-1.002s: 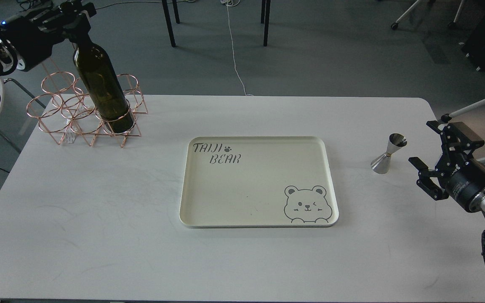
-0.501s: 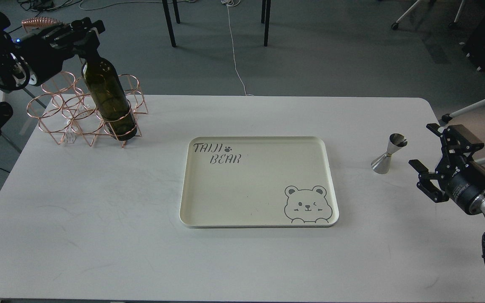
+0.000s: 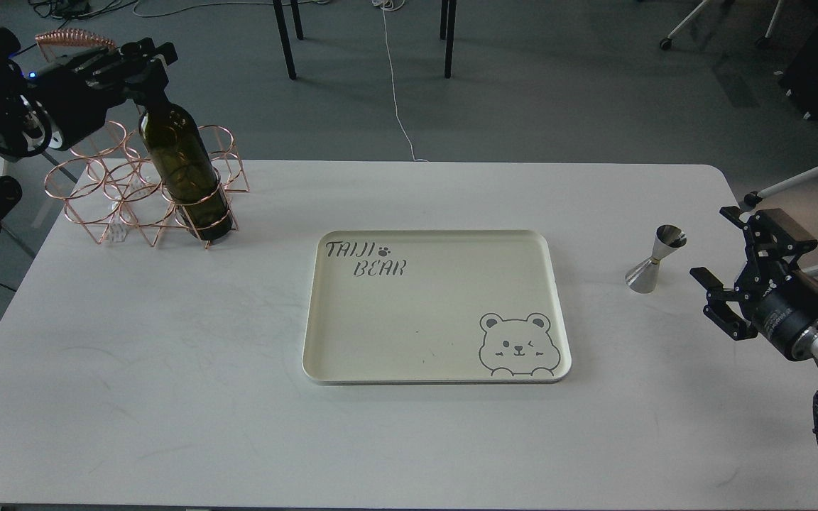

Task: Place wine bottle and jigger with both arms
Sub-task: 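Hold the bottle upright in the rack with the left gripper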

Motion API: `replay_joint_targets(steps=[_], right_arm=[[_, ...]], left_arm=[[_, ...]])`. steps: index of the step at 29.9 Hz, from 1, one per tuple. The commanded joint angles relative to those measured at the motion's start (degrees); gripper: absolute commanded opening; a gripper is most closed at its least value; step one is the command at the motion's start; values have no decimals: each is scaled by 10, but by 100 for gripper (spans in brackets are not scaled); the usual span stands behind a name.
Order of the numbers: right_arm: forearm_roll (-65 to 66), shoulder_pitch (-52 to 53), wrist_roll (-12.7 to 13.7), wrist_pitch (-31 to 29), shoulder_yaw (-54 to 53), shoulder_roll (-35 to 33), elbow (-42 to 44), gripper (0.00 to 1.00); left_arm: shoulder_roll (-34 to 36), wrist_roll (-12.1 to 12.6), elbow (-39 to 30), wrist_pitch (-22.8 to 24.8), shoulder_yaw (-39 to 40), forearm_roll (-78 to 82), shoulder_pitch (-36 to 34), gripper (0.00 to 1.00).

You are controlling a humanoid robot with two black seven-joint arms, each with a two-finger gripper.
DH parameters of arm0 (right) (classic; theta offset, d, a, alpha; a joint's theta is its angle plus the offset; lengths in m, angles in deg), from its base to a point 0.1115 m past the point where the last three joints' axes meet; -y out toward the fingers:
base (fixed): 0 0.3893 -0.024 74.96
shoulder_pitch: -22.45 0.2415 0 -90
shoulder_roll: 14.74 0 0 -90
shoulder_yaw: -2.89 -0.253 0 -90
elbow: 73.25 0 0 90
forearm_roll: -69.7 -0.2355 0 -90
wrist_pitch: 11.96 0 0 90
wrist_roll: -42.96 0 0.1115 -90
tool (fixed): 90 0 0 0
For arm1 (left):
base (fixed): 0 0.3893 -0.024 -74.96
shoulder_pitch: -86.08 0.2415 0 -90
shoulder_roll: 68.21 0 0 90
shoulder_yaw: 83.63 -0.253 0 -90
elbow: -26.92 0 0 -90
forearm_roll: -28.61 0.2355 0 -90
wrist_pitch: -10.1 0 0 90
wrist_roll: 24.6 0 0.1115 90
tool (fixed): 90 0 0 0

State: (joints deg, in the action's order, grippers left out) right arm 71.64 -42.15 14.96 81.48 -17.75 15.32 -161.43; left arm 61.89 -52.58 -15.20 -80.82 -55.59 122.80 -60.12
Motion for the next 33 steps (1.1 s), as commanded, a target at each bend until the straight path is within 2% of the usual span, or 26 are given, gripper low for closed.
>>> replay_joint_targets(steps=[1,2,3,4,5,6,9,13,15,16,18,19,23,25,28,31,33], right_arm=[[0,0,0,1,0,0,0,98],[0,0,0,0,-1,0,0,98],[0,0,0,1,-1,0,0,98],[0,0,0,0,-1,0,0,98],[0,0,0,0,-2,0,0,98],[0,0,0,0,-2,0,0,98],[0,0,0,0,-2,0,0,98],[0,0,0,0,-1,0,0,98],[0,0,0,0,-1,0,0,98],[0,0,0,0,-1,1,0,98],[0,0,0,1,-1,0,0,98],[0,0,0,0,-1,0,0,98],[0,0,0,1,0,1,0,98],[0,0,0,0,-1,1,0,98],[0,0,0,1,-1,1,0,98],[0,0,0,0,-1,1,0,98],[0,0,0,0,-1,1,-1,98]], left_arm=[[2,0,-2,0,1,-1,-1,84],[3,0,-2,1,0,-1,0,80],[3,0,-2,2,0,-1,0,71],[3,0,-2,2,-1,0,0,54],[2,0,-2,1,-1,3,1,26],[2,0,-1,-1,-1,5,1,5],[2,0,-1,-1,-3,6,2,1],[3,0,-1,-3,-6,6,1,3],[4,0,-1,-1,-6,6,1,15],[4,0,-1,-1,-6,6,1,30],[4,0,-1,-1,-6,6,1,79],[3,0,-1,-1,-6,5,1,87],[5,0,0,-1,-7,5,2,89],[5,0,0,-1,-9,4,2,96],[5,0,-1,-2,-9,3,2,96],[6,0,0,-9,-10,2,3,78],[9,0,-1,-9,-10,7,3,54]])
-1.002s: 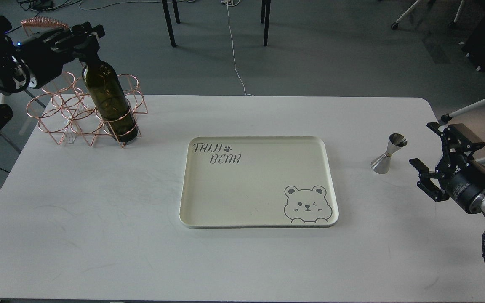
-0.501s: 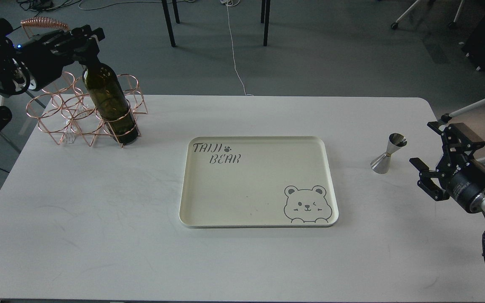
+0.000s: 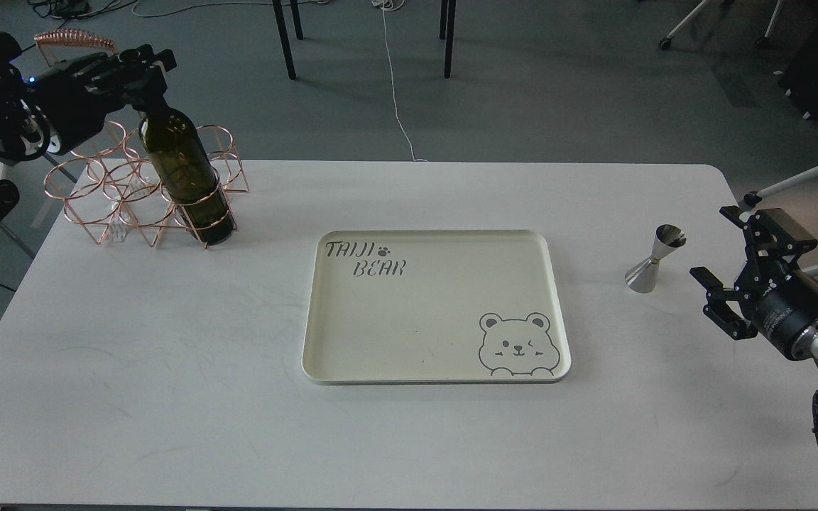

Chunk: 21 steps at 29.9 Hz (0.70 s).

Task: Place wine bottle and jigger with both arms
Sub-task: 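Hold the bottle upright in the rack with the left gripper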

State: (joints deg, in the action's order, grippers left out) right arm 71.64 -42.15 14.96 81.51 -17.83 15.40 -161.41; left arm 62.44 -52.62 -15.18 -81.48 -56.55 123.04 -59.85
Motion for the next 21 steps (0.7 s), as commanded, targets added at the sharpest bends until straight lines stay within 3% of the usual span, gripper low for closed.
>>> replay_joint_targets(steps=[1,2,3,4,5,17,19,21], right_arm=[[0,0,0,0,0,0,-1,98],[0,0,0,0,0,0,-1,98],[0,0,0,0,0,0,-1,98],[0,0,0,0,0,0,0,98],[0,0,0,0,0,0,0,98],[0,0,0,0,0,0,0,98],[0,0,0,0,0,0,-1,98],[0,0,0,0,0,0,-1,98]], left_arm=[[2,0,0,-3,0,5,0,45],[3,0,0,-2,0,5,0,35],[2,0,0,-2,0,6,0,13],[-1,0,1,-7,0,4,0,3],[-1,0,1,-10,0,4,0,0],[-2,0,2,-20,0,2,-1,1],[-2,0,2,-20,0,3,-1,11],[-1,0,3,-20,0,3,-1,34]])
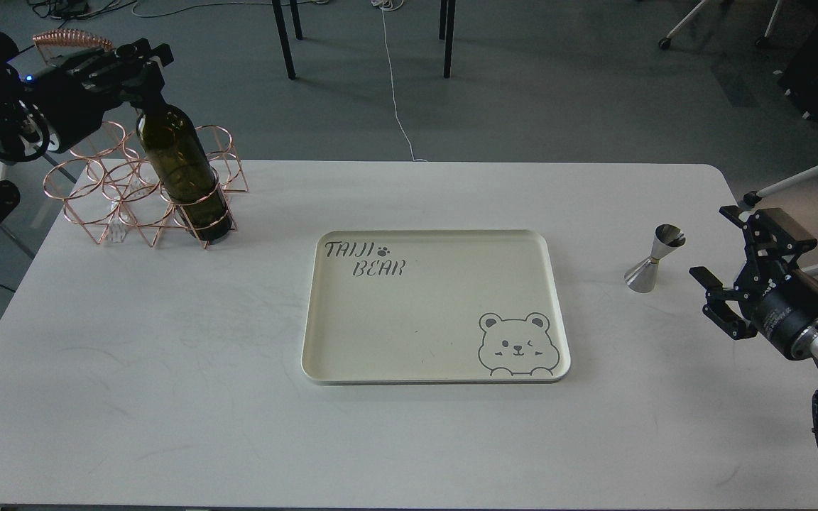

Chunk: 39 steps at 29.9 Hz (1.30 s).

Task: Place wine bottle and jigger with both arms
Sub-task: 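Hold the bottle upright in the rack with the left gripper, then open the left gripper and withdraw it from the bottle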

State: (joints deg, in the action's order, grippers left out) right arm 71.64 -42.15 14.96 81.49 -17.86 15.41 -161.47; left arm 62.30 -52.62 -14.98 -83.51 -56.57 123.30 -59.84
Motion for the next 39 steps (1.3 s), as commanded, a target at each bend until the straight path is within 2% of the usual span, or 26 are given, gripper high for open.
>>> replay_joint_targets(steps=[1,2,3,10,15,22,27,32,35,39], right_arm=[[0,0,0,0,0,0,0,98],[0,0,0,0,0,0,0,98],[0,0,0,0,0,0,0,98],[0,0,0,0,1,1,0,98],[0,0,0,0,0,1,0,98],[0,0,0,0,-1,1,0,98],[0,0,0,0,-2,2,2,98],[1,1,0,-1,-2,9,12,98],[1,4,0,-1,-4,9,13,98],[1,5,0,-2,-12,9,22,98]], left_arm=[[-2,0,1,0,0,-1,-1,53],[-3,0,1,0,0,-3,-1,69],[-3,0,1,0,0,-4,-1,80],[-2,0,0,1,0,-5,0,98],[12,0,-7,5,0,-4,1,98],[91,0,-54,20,-21,-4,0,98],[199,0,-166,82,-23,-38,1,98],[283,0,-305,113,-23,-217,5,98],[311,0,-388,121,-23,-348,7,98],[313,0,-463,129,-14,-489,7,98]])
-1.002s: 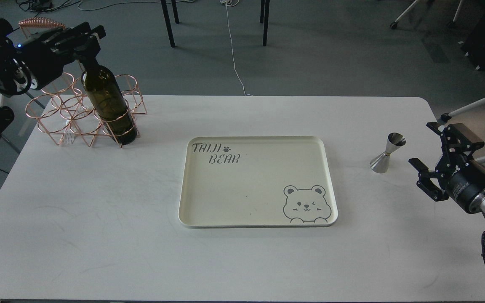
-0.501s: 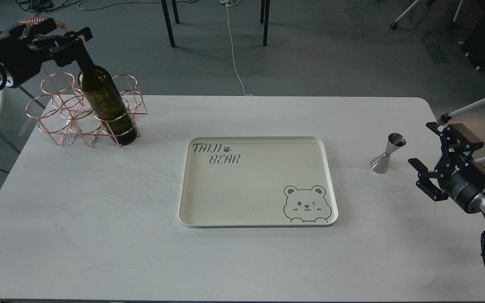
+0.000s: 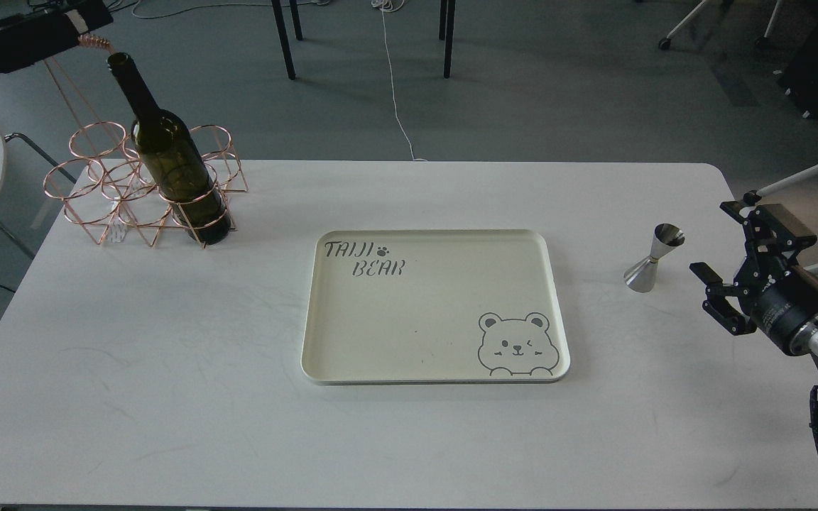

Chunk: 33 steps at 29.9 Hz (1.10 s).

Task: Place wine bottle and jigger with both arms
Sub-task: 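Open the left gripper and withdraw it from the bottle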

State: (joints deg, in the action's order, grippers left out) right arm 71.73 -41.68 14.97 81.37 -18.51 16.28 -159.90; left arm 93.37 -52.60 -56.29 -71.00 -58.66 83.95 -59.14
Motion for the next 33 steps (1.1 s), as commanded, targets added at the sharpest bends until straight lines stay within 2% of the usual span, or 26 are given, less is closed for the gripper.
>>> replay_joint_targets(steps=[1,9,19,24,28,33], right_arm=[[0,1,0,-1,-9,0,6,98],[0,3,0,1,-42,0,12,98],[-2,35,0,-6,-51,0,34,98],[-3,47,0,-7,-52,5,34,98],[-4,52,0,-7,-56,19,34,98],[-4,52,0,-6,-57,21,34,98]], left_arm=[[0,0,-64,4,11,-128,-1,98],[-63,0,-98,5,37,-221,0,98],[-219,0,-86,-18,49,-256,7,98],[-275,0,-79,-15,89,-257,54,98],[-335,48,-58,-19,152,-257,128,98],[-403,81,-42,-19,219,-257,196,98]])
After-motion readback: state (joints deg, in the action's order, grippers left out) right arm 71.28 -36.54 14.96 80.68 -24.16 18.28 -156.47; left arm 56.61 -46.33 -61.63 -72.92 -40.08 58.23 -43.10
